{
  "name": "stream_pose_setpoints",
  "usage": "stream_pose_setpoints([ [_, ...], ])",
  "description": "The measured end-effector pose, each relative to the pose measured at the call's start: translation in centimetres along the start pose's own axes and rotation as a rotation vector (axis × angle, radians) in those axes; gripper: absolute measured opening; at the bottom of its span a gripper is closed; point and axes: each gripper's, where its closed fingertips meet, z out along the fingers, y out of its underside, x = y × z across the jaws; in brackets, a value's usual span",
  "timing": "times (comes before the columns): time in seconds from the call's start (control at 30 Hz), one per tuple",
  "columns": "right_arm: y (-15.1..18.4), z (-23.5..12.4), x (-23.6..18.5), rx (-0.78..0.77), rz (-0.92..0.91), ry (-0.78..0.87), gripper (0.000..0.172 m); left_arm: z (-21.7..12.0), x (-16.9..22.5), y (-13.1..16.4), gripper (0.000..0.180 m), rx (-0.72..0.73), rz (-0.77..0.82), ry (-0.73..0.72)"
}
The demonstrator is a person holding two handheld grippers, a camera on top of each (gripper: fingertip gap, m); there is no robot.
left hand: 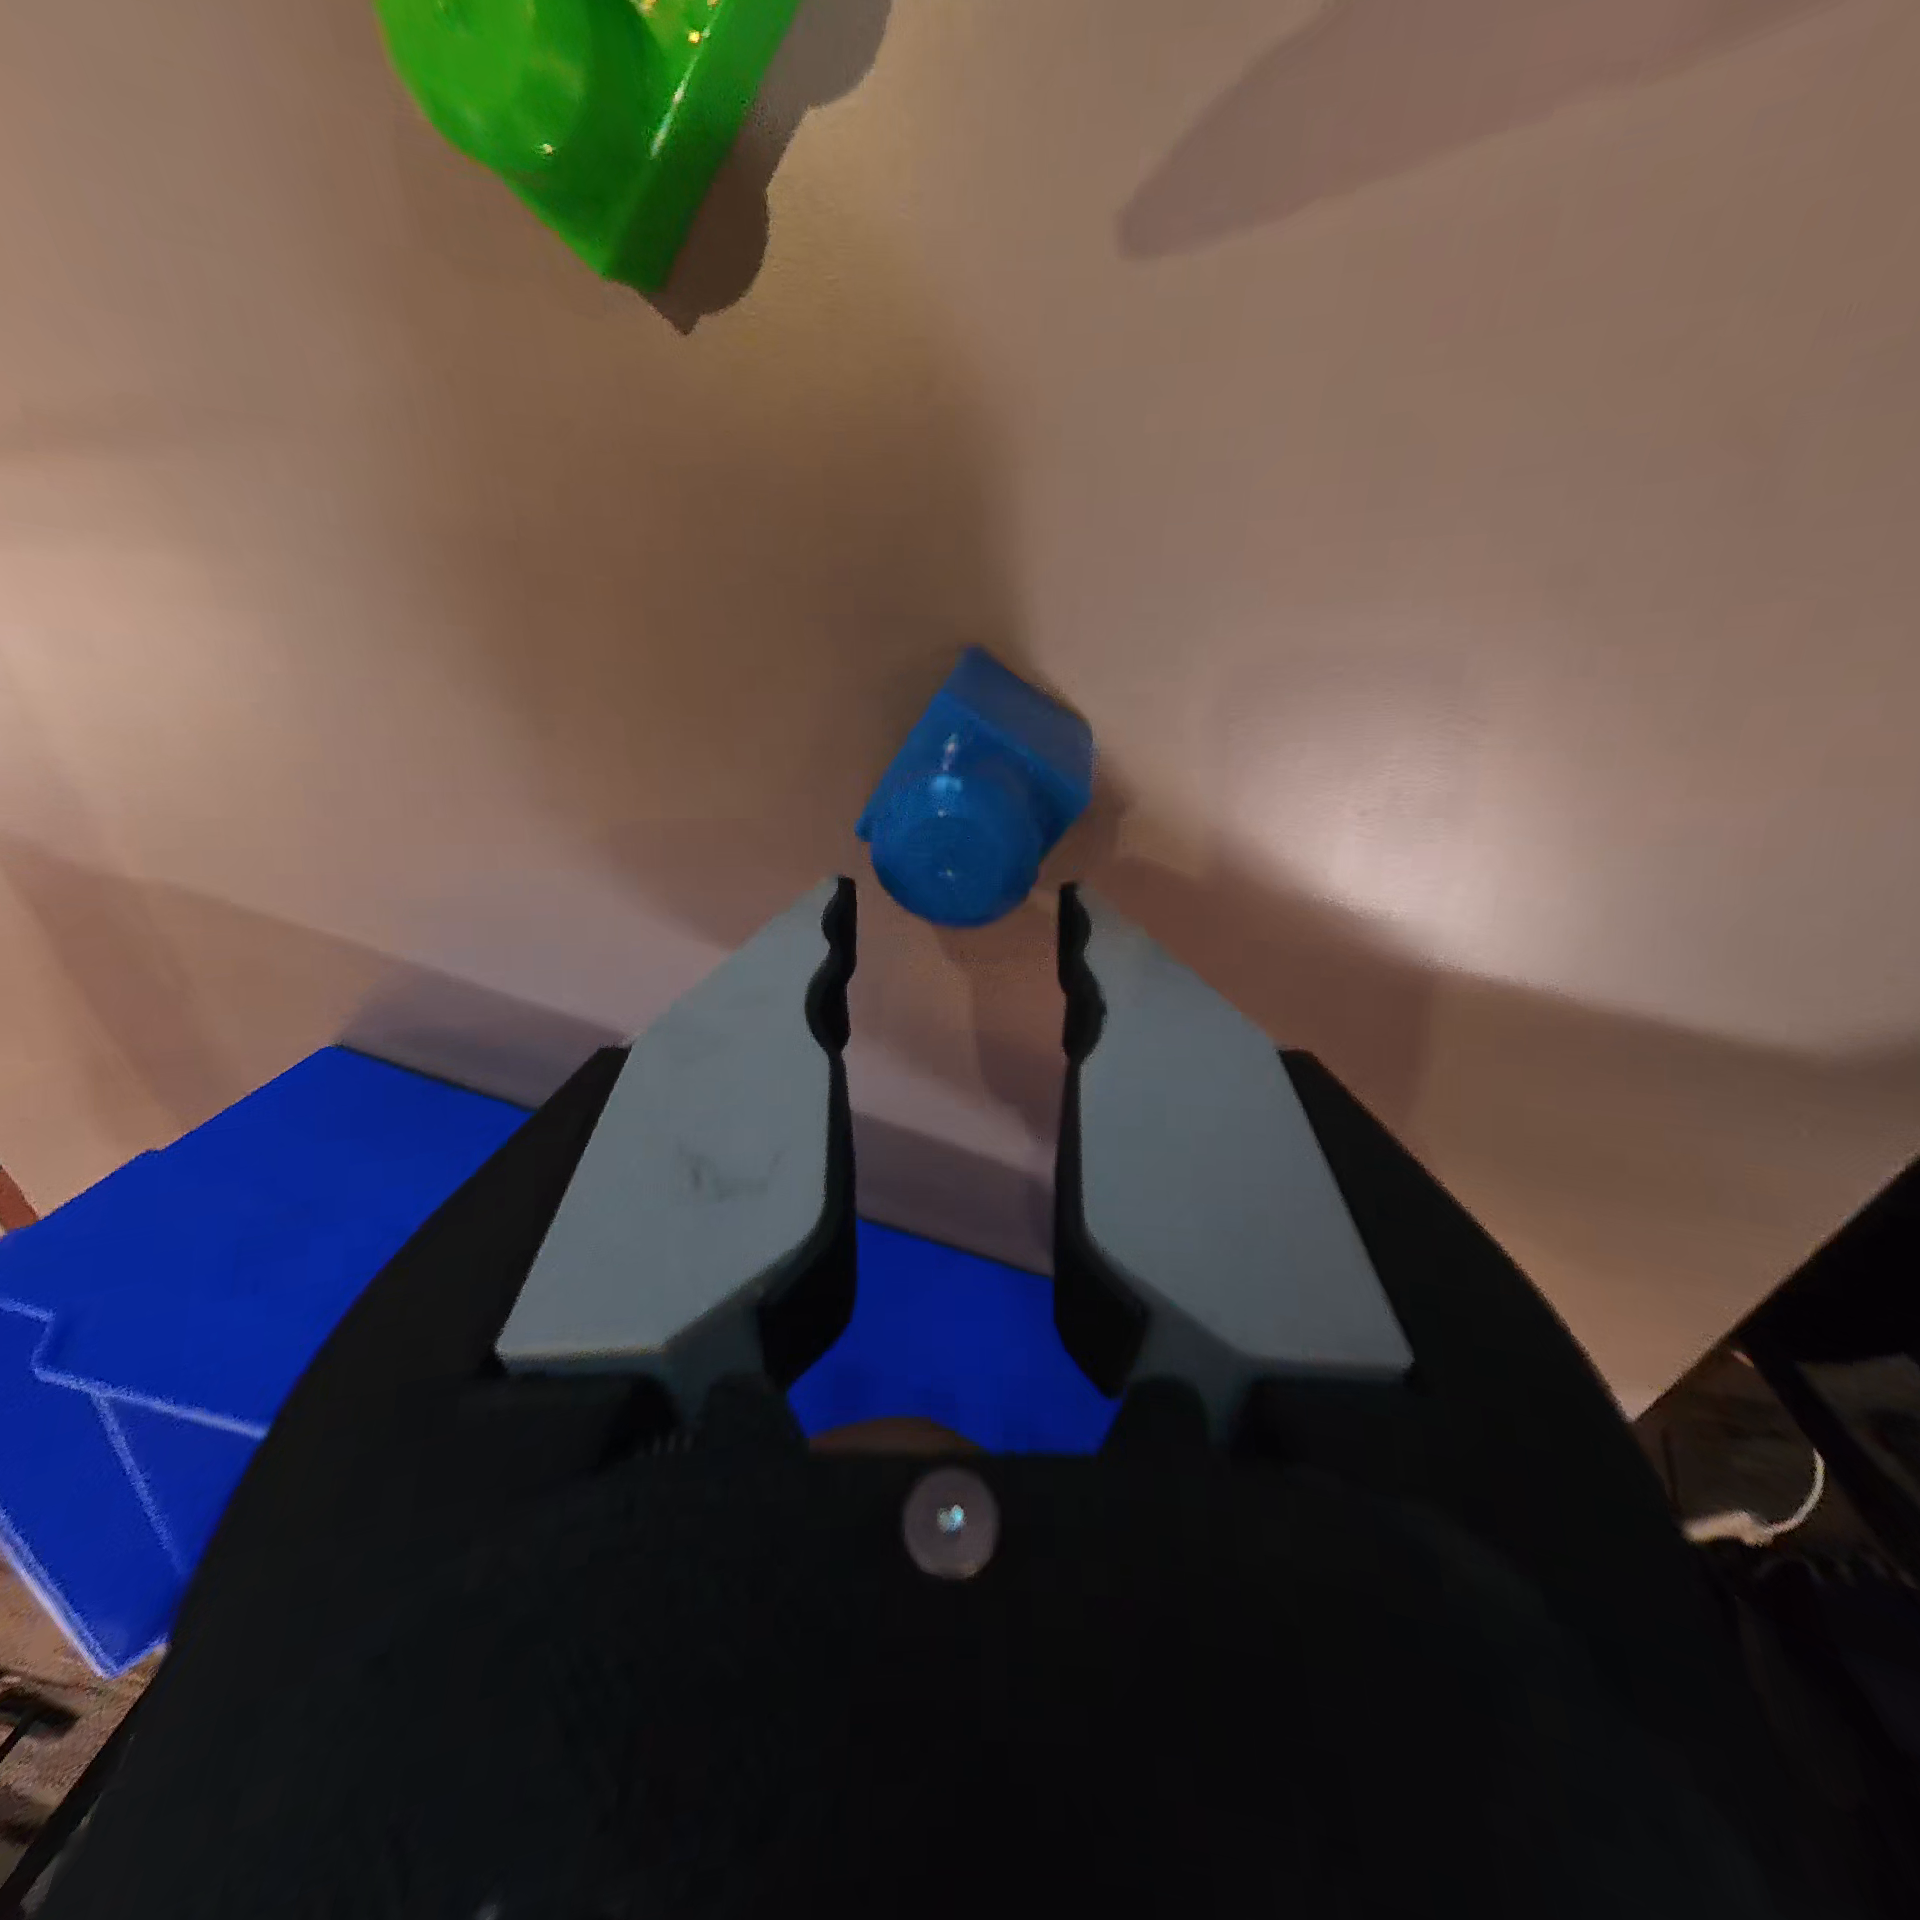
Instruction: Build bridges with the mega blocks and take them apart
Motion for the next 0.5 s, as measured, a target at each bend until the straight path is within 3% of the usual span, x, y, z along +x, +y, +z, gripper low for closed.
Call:
stream_pose_setpoints([
  [0.13,0.1,-0.1,0.3,0.001,0.006,0.007,0.033,-2.7,-0.6,-0.3,0.039,0.197,-0.089,0.006],
  [0.27,0.0,-0.2,0.7,0.011,0.016,0.022,0.033,-8.2,-5.7,1.7,0.046,0.527,-0.381,-0.094],
  [0.37,0.0,-0.1,0.9,0.013,0.023,0.029,0.033,-10.5,-11.9,9.2,0.043,0.578,-0.712,-0.318],
  [0.43,0.1,0.0,0.9,0.012,0.024,0.027,0.033,-9.3,-14.0,14.7,0.046,0.508,-0.902,-0.376],
  [0.5,0.2,0.3,0.7,0.005,0.018,0.029,0.033,-6.3,-14.7,18.3,0.045,0.444,-1.042,-0.345],
])
